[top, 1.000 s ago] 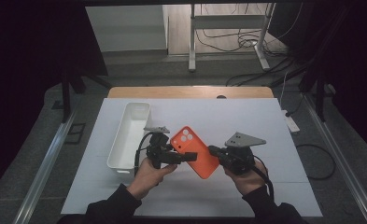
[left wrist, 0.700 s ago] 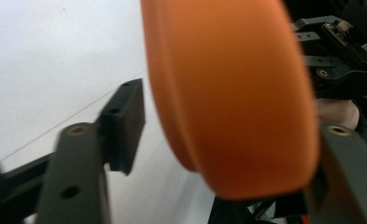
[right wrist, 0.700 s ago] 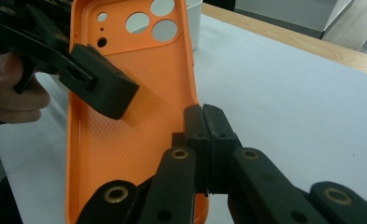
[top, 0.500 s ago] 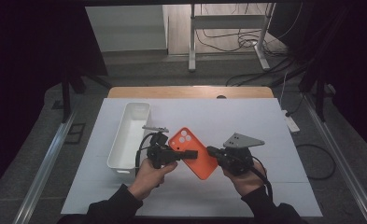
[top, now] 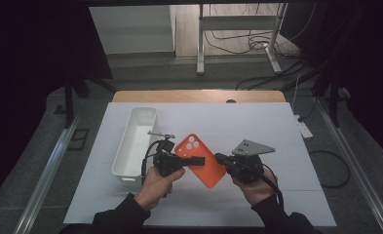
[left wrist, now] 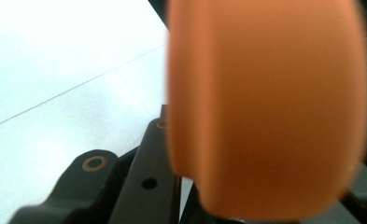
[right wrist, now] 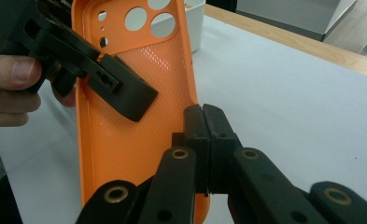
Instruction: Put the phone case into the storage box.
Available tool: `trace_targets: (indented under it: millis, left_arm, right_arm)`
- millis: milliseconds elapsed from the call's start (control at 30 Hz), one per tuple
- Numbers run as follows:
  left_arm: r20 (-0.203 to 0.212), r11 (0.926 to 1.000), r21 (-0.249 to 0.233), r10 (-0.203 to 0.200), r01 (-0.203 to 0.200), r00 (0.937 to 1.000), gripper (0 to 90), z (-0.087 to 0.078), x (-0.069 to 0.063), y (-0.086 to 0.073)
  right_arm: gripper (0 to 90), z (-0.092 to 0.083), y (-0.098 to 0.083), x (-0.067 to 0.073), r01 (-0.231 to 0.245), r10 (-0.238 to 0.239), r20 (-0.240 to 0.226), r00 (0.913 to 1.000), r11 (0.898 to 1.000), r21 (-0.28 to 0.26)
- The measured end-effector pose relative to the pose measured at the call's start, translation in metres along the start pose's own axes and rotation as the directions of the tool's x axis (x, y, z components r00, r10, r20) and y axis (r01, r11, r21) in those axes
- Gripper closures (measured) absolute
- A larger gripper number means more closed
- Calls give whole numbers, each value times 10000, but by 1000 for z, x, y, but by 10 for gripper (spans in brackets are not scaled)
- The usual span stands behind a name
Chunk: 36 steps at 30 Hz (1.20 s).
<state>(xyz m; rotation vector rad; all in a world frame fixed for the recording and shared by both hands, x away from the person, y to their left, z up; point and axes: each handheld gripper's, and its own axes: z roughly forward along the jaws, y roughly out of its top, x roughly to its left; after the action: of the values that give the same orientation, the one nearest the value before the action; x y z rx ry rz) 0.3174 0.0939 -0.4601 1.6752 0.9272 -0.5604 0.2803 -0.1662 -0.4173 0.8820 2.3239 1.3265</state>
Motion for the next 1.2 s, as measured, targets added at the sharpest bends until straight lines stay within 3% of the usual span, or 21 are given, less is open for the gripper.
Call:
trace_targets:
  millis: [233,467,500,533,600,733,767,900,1067,1200]
  left_arm:
    - [-115,9999,-49,146,-147,9998,871,-2,-1,0]
    - [-472,9973,70,734,-732,9962,870,-9,-3,3]
    - [-472,9973,70,734,-732,9962,869,-9,-3,3]
    - [-529,9964,126,848,-843,9950,869,-11,-3,4]
    - [-553,9954,180,950,-941,9939,869,-12,-3,4]
    - [-558,9919,448,1209,-1185,9911,868,-15,-3,6]
    - [-559,9905,526,1303,-1274,9899,867,-15,-4,7]
    - [-601,9817,853,1755,-1702,9826,865,-19,-4,9]
    - [-562,9767,1025,1948,-1884,9792,864,-21,-3,9]
    - [-502,9743,1065,2046,-1985,9775,863,-23,-2,10]
  right_arm:
    - [848,1,-1,-1,-52,51,-189,9998,10000,-59]
    - [550,-2,-2,-5,-336,335,-106,9994,9994,-70]
    - [550,-2,-2,-5,-336,335,-106,9994,9994,-70]
    - [468,-4,-2,-6,-427,427,-203,9989,9991,-25]
    - [442,-4,-2,-7,-441,441,-238,9987,9990,27]
    - [308,-5,-3,-12,-698,714,-670,9952,9972,259]
    - [237,-4,-4,-14,-855,884,-873,9923,9957,368]
    - [130,-4,-6,-16,-916,983,-1177,9882,9939,613]
    - [1,-3,-8,-15,-874,966,-1437,9849,9938,687]
    - [0,-2,-10,-14,-819,905,-1644,9822,9949,584]
